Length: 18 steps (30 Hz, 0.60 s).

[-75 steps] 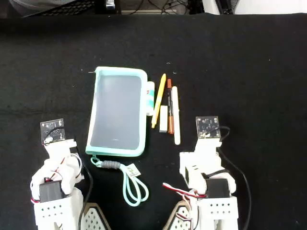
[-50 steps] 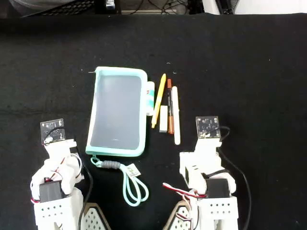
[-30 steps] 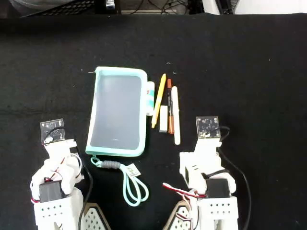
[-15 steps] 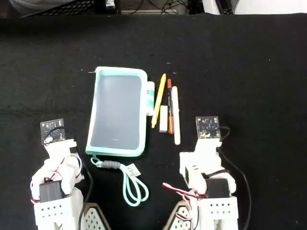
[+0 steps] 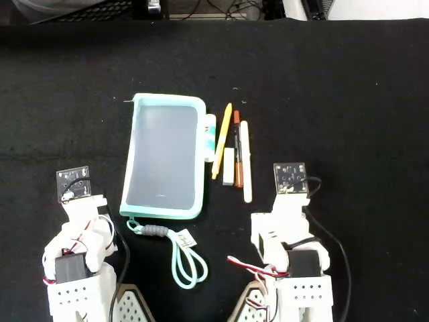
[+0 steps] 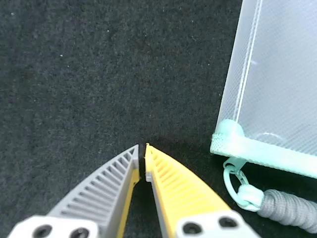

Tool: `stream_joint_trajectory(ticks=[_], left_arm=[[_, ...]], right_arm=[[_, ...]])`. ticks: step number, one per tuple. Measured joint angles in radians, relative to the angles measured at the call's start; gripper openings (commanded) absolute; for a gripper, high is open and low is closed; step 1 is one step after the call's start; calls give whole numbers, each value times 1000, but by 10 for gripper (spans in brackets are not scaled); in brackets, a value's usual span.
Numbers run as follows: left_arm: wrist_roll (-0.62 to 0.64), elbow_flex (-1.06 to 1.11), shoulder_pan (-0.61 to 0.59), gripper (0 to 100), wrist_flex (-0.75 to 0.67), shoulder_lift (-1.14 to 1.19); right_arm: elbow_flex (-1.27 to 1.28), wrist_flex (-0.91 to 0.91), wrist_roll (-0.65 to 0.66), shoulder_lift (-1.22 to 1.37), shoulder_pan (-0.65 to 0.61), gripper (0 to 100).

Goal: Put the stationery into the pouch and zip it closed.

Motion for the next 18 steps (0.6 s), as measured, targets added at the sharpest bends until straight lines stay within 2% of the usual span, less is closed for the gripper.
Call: stream_joint_trajectory(ticks=[3,12,15,18], left_arm=[[0,0,0,43,0,0],[0,0,0,43,0,0],[0,0,0,43,0,0],[0,0,0,43,0,0]], right_arm=[[0,-23,0,0,0,18],[0,-284,0,0,0,19],[0,-325,0,0,-8,64],[0,-328,80,0,-71,132]])
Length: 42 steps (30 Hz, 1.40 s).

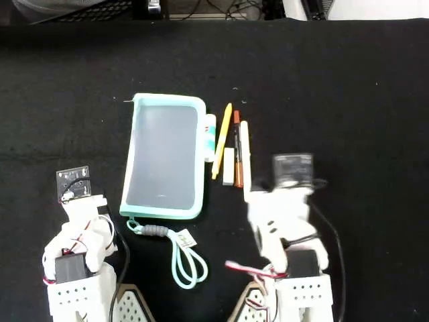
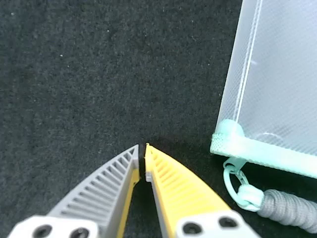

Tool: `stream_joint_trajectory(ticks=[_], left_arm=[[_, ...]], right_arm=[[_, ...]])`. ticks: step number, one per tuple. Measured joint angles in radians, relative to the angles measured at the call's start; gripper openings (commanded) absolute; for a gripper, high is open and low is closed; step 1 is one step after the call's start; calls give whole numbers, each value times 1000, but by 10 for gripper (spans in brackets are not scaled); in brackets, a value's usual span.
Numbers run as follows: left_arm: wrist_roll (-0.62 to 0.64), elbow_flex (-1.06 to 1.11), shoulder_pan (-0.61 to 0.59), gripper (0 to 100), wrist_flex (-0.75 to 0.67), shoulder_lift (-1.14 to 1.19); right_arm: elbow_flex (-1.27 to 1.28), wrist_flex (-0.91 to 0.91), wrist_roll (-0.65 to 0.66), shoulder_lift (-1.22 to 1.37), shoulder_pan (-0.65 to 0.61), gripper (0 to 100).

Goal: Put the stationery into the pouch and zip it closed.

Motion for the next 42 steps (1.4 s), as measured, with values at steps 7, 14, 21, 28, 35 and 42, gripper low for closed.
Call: stream_joint_trajectory(ticks=[7,14,21,28,35,42], left_arm=[[0,0,0,43,0,0],[0,0,0,43,0,0],[0,0,0,43,0,0],[0,0,0,43,0,0],[0,0,0,43,0,0],[0,0,0,47,0,0]], right_arm=[[0,20,239,0,-195,174],[0,28,256,0,-451,174],[0,28,233,0,-819,176],[0,-26,158,2,-887,176],[-61,-51,152,2,-887,175],[-130,-86,152,184,-841,176]])
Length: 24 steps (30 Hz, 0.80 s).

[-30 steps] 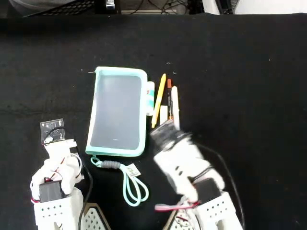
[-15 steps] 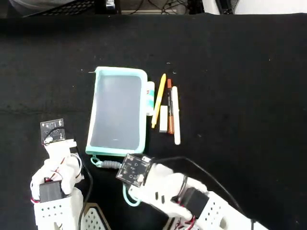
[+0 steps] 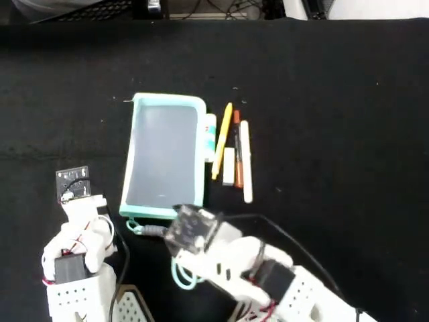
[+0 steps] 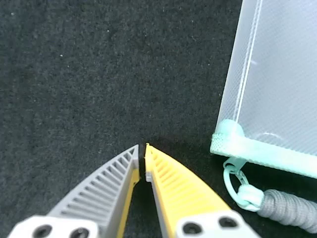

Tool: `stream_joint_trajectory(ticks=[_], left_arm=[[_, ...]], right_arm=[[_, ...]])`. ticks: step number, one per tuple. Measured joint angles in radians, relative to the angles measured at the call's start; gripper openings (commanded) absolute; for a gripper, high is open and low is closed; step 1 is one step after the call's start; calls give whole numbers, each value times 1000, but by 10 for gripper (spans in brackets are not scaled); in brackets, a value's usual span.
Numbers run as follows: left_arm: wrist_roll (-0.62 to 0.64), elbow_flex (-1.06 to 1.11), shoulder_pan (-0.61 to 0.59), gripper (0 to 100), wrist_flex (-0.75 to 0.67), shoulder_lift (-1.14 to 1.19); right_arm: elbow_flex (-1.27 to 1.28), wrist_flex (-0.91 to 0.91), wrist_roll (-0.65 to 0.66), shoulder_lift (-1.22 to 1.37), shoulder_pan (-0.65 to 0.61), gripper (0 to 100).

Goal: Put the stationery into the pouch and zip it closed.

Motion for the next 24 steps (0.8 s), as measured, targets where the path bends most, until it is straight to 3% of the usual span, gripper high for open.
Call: stream_joint_trajectory(ticks=[11,20,24], left_arm=[[0,0,-11,45,0,0],[0,0,-525,45,-37,0],[0,0,-543,44,-44,0]], right_arm=[[-60,-216,0,463,5,175],[-150,-308,0,694,3,176],[-244,-302,0,855,-69,176]])
